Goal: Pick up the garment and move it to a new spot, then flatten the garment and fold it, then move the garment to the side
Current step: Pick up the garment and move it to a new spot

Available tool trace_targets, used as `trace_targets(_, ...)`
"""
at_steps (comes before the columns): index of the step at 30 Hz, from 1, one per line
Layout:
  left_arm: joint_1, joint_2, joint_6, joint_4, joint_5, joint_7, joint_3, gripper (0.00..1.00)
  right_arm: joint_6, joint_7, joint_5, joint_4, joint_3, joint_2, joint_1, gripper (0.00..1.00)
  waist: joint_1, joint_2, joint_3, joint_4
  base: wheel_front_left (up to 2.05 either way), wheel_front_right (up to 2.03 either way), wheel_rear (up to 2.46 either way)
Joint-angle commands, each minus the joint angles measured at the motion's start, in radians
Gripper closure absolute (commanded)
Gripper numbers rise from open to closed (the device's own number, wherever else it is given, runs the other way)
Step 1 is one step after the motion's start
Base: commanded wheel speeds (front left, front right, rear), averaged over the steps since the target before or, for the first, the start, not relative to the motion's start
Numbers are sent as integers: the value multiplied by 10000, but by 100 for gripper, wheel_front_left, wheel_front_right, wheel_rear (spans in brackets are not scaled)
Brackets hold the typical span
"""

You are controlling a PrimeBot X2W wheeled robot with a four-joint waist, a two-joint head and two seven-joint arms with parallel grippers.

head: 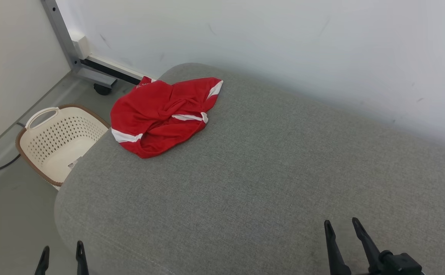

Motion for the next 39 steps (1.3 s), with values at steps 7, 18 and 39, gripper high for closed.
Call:
trace_targets(7, -977, 230, -83, 302, -88, -37, 105, 0, 4, 3, -198, -220, -112, 1, -132, 0, -1, -2, 302, -588, 0, 0, 0)
trace_targets(18, -4102, 1455, -150, 1149, -486, -37, 331, 0, 4, 4, -707, -516, -67, -5, -1441, 0, -1, -2, 2151, -2260, 0, 0, 0)
trace_targets(39, -8347, 4016, -149, 4599, -1682, -18, -325, 0, 4, 3, -664, -809, 287, -1, -2967, 0, -1, -2, 4156, -4384, 0, 0, 0)
